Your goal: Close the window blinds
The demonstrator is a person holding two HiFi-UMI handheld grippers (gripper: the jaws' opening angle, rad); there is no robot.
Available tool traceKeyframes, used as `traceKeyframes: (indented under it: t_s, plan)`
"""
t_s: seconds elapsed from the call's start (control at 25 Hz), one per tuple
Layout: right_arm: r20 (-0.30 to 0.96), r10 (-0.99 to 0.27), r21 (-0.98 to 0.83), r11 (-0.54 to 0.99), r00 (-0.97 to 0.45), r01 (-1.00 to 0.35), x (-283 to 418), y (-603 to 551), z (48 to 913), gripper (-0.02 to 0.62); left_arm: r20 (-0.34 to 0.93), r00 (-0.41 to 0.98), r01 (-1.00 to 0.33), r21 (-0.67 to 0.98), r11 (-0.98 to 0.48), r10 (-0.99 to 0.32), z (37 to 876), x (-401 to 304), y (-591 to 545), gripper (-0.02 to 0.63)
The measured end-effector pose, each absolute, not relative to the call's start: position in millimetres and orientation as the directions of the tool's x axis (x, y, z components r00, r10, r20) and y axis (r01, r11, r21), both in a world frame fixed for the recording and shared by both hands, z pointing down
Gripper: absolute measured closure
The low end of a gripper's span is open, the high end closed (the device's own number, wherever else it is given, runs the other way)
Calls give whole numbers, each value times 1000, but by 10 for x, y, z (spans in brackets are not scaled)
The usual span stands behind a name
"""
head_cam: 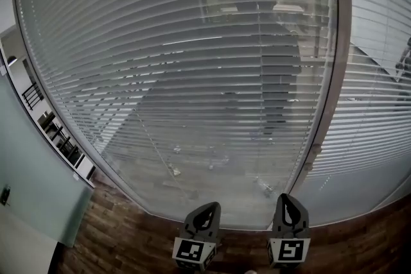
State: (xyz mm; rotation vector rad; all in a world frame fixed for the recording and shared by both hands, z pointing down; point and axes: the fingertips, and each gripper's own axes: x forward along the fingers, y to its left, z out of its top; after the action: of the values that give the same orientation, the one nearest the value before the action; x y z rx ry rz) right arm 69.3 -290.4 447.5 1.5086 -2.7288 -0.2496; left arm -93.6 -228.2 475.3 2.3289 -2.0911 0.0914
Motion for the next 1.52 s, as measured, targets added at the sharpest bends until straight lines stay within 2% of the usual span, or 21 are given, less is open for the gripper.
traceKeyframes:
  t_s: [0.2,0.52,0.88,1.16,1.52]
  plan:
    - [-22,-837,145,538,-547,-830,485,-2470,4660,592,43,125,-992,-19,-126,-991,4824,-1070,-1946,607]
    - [-34,-848,155,518,-528,-841,50,-1517,4295,592,36,148,-989,-3,-148,-988,4641,-1547,-1134,607]
    - [-37,-858,133,504,-513,-853,-261,-588,4248,592,51,173,-985,-10,-174,-984,4551,-1773,-220,607]
    - [-68,-864,162,484,-499,-860,-551,409,4721,594,13,202,-979,-8,-203,-979,5101,-1995,751,607]
    - [-47,-848,175,513,-528,-840,-166,121,4458,594,15,174,-985,12,-173,-985,4741,-1550,517,607]
